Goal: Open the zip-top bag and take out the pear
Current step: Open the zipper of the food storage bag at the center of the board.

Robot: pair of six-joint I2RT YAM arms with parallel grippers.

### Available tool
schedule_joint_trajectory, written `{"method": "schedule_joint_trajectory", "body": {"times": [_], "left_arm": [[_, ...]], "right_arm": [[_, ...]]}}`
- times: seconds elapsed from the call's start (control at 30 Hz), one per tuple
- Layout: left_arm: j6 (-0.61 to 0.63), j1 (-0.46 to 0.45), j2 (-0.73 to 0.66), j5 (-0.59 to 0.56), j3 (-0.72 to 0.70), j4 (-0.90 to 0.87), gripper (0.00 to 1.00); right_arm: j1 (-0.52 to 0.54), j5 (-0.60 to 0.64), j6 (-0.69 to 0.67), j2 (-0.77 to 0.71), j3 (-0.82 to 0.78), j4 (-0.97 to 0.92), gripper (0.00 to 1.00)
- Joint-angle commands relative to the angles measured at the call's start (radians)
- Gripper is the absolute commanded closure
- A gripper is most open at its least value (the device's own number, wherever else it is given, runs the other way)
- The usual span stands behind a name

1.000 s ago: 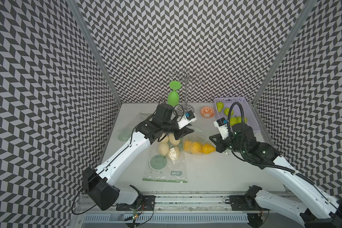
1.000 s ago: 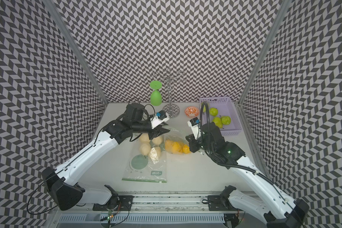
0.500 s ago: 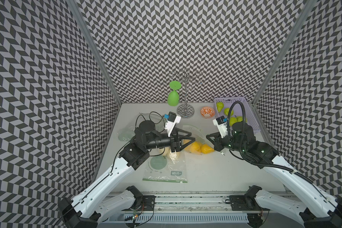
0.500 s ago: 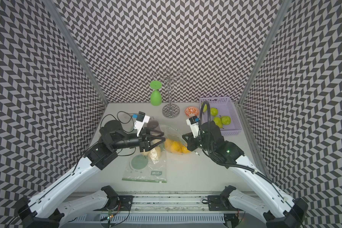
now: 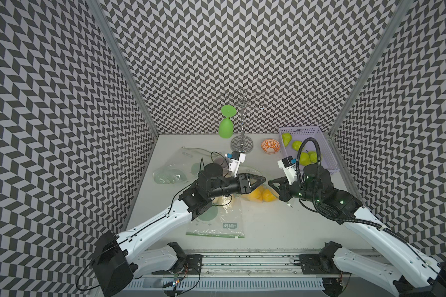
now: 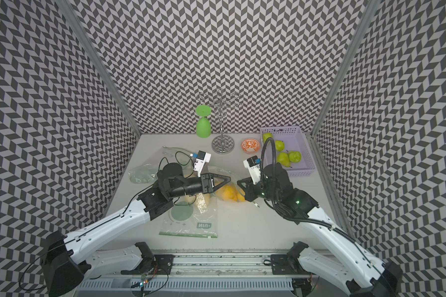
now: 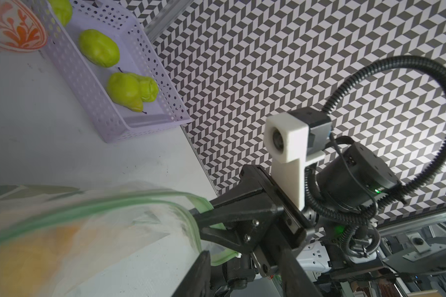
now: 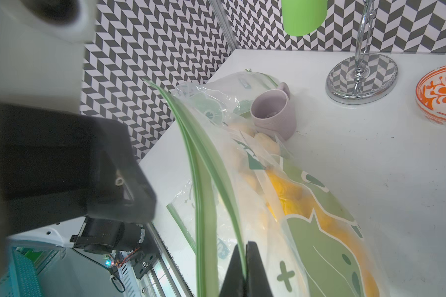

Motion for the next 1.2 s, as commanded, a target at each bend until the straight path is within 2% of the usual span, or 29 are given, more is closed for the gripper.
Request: {"method": "schedule_joint_trajectory", "body": {"times": [0.0, 0.3, 0.43, 0.6, 0.67, 0.8, 0.97, 1.07, 1.17], "left_arm": [[-0.003, -0.012, 0.023, -0.025, 0.039, 0.011, 0.54], [0.048, -0.045, 0.077, -0.058, 0.064, -0.060, 0.54], [0.073, -0.045, 0.111, -0.064, 0.080, -0.093, 0.59], [0.108, -0.046, 0.127, -0.087, 0.084, -0.137, 0.61], [0.122, -0.047, 0.136, -0.095, 0.092, -0.155, 0.64], [0.149, -0.045, 0.140, -0.113, 0.099, -0.184, 0.78], [0.166, -0.045, 0.134, -0.128, 0.111, -0.215, 0.83], [0.162, -0.046, 0.113, -0.136, 0.110, -0.209, 0.82], [0.136, -0.054, 0.100, -0.128, 0.102, -0.177, 0.77]], "right_arm": [[0.000, -0.009, 0.007, -0.020, -0.004, 0.057, 1.00], [0.002, -0.030, 0.013, -0.022, -0.015, 0.083, 1.00], [0.006, -0.030, 0.014, -0.026, -0.018, 0.087, 1.00], [0.009, -0.040, 0.014, -0.037, -0.020, 0.084, 1.00], [0.011, -0.041, 0.014, -0.040, -0.024, 0.083, 1.00], [0.014, -0.042, 0.013, -0.047, -0.032, 0.083, 1.00], [0.014, -0.036, 0.003, -0.051, -0.033, 0.079, 1.00], [0.014, -0.046, 0.000, -0.048, -0.035, 0.079, 1.00], [0.015, -0.045, -0.002, -0.051, -0.043, 0.087, 1.00]]}}
